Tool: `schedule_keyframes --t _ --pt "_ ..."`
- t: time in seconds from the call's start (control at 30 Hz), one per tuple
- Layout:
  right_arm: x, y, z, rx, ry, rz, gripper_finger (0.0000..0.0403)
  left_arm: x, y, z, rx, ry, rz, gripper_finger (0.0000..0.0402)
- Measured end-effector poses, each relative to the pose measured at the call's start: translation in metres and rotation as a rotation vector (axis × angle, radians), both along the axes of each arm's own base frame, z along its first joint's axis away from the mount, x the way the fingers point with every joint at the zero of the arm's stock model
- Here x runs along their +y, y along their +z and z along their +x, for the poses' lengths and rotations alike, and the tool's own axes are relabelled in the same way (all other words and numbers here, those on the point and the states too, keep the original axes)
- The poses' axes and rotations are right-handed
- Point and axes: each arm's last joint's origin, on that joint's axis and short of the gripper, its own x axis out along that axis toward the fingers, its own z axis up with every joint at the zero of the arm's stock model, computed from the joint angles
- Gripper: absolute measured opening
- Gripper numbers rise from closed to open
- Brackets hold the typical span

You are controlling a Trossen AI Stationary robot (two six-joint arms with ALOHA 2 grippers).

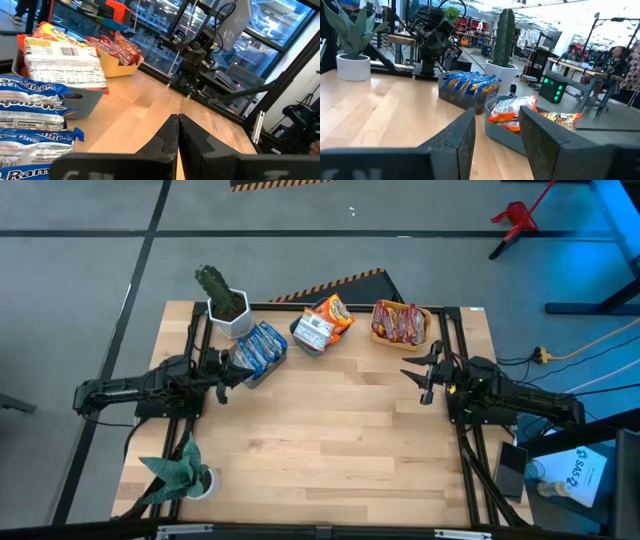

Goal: Sort Maruchan noodles
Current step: Return to Home Position

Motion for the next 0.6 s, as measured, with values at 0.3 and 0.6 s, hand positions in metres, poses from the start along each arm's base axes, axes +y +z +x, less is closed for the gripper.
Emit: schedule_keyframes --t 0.3,0.6 --pt "0.0 -0.0005 0.0 0.006 0.0 -0.007 0.014 0.0 0.0 0.0 -0.001 0.0 -0.001 0.0" --pt "0.0 -0.0005 0.0 0.006 0.0 -0.006 0.014 0.0 0.0 0.0 -0.001 -0.001 -0.002 0.0"
